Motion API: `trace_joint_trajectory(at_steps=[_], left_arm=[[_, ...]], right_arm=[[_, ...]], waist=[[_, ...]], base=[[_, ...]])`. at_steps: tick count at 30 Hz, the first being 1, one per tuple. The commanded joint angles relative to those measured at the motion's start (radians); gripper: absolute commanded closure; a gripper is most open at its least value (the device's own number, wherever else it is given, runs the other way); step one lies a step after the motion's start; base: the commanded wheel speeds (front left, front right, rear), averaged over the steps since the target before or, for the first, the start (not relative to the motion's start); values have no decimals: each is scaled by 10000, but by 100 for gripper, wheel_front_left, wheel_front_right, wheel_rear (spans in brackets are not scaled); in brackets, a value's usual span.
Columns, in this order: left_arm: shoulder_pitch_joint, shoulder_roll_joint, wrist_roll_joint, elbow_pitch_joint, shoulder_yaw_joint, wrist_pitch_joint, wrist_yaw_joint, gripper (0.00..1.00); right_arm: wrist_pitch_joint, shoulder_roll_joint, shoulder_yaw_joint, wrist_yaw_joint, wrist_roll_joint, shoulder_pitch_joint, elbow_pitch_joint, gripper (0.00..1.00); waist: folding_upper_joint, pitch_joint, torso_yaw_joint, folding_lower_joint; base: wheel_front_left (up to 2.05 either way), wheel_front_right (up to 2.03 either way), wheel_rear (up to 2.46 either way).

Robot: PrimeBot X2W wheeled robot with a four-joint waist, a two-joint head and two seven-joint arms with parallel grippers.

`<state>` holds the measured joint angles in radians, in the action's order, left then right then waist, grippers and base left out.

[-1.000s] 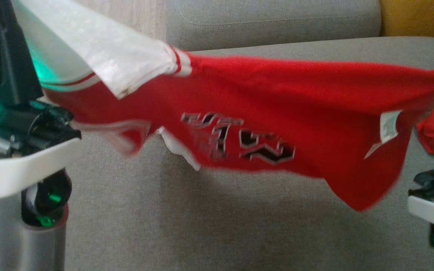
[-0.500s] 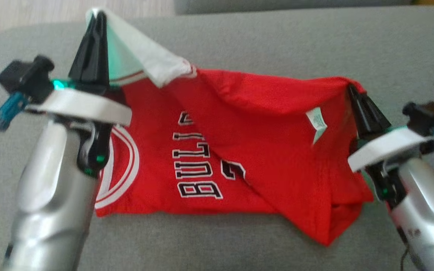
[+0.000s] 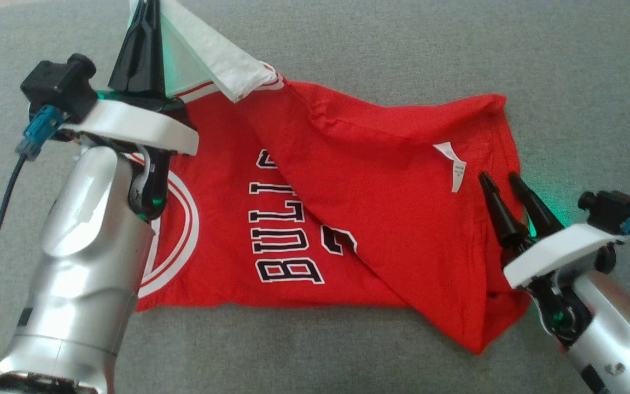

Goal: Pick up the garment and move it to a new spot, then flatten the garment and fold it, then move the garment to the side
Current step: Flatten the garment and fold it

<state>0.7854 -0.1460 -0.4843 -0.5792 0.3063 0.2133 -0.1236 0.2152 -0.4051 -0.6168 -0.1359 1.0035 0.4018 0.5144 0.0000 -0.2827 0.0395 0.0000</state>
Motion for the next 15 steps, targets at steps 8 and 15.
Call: trace_joint_trajectory(at_steps=[8,15], left_arm=[[742,-278,-114,-155,40,300,-51,100],[889,-242,-228,-381,267,403,-63,100]], right_arm=[[-530,-636,-666,52,1974,291,-684,0],[-1499,-832,-1113,52,3106,842,-336,0]], waist=[[0,-107,105,0],[0,-135,247,0]], base=[[0,0,0],[0,0,0]])
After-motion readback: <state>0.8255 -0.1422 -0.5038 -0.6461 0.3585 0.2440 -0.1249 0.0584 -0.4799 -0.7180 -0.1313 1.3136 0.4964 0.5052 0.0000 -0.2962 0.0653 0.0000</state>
